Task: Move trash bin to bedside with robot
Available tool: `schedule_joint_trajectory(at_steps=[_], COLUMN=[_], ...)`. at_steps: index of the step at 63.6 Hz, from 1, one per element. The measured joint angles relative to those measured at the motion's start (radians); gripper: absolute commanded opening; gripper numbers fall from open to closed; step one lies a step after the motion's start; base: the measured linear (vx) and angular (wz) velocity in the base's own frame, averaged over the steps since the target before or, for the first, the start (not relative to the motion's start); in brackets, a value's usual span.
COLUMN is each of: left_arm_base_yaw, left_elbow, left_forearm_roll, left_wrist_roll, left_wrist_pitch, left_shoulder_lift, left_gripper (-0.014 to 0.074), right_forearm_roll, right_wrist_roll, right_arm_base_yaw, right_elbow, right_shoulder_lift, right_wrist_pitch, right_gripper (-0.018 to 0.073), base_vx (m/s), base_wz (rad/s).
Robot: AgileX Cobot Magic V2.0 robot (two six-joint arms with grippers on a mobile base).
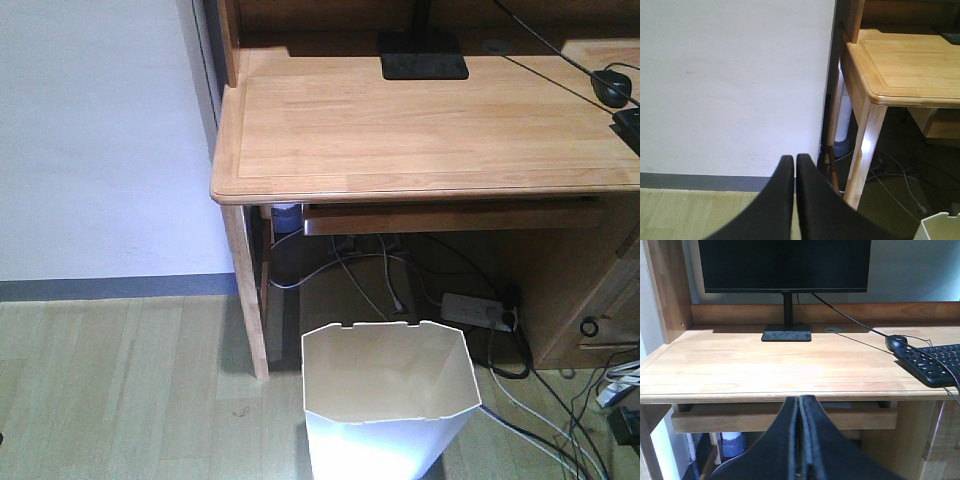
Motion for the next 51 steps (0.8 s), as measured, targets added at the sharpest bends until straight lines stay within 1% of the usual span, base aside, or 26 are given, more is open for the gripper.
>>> schedule_joint_trajectory(at_steps=[51], left_arm_base_yaw=[0.0], left_elbow=[0.0], left_forearm_roll=[0.0], left_wrist_roll=[0.0], left_wrist_pitch=[0.0], left_shoulder_lift=[0.0], left_gripper=[-0.0006], right_forearm_roll=[0.0], right_wrist_roll=[0.0], right_arm_base_yaw=[0.0], right_elbow=[0.0], right_shoulder_lift=[0.0], right_wrist_pitch=[0.0], right_gripper=[-0.0009], base_vx=[0.0], base_wz=[0.0])
